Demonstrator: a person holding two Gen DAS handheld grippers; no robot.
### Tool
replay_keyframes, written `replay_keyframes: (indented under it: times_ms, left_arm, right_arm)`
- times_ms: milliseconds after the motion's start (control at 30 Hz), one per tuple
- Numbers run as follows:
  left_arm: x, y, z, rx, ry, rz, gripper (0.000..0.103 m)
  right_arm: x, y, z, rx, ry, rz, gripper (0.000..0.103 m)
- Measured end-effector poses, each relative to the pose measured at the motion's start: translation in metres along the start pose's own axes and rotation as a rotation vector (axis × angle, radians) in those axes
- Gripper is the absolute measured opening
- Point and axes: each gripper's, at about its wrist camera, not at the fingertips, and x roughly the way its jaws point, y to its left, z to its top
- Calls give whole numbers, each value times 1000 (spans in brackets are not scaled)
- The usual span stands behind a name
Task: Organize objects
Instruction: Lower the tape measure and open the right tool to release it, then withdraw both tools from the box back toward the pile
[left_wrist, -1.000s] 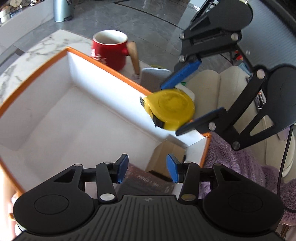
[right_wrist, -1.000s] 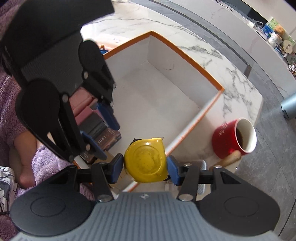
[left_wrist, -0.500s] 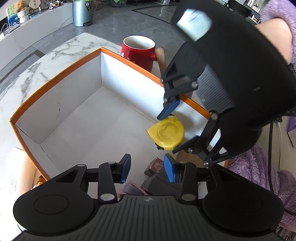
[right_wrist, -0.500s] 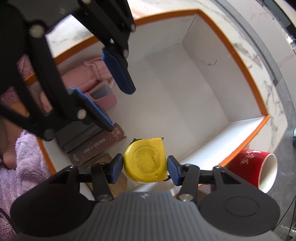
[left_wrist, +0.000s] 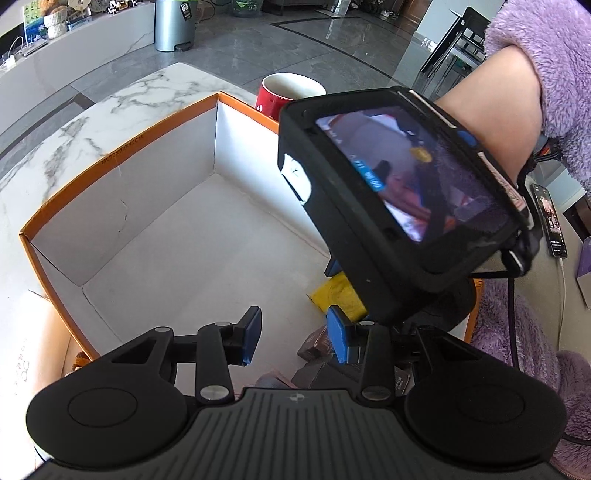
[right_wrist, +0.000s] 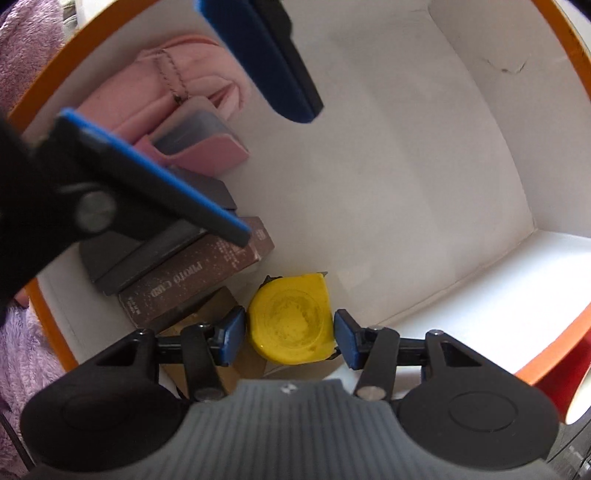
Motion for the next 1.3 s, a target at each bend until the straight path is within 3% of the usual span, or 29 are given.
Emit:
replay_keyframes:
  times_ms: [167,333,367,433,500,900,1067,1300]
  left_arm:
    - [1,2,0,-4,3,-15,46]
    - [0,2,0,-8,5,-13,46]
    - [0,2,0,-10,4,-11,46]
    - [-1,4,0,-17,3,-4,46]
    - [0,5,1,-21,3,-2,46]
    - [0,8,0,-33,2,-2,46]
    - [-4,6,-3,-35,-2,0,46]
    - [-27,-5,-13,-34,-31,5,46]
  right_arm:
    - [-1,-5,-2,24,-1,21,56]
    - [-20,-11,-4,57,-75,44,54]
    - [-22,-13,-4,64,-87,39,52]
    - [-23,-17,-2,80,-103,23,32]
    - [-21,-20,-1,95,-111,17,27]
    - [1,-29,-2,193,-58,72,31]
    - [1,-28,-1,201,-52,57,31]
    - [-25,-21,-11,188,-108,49,31]
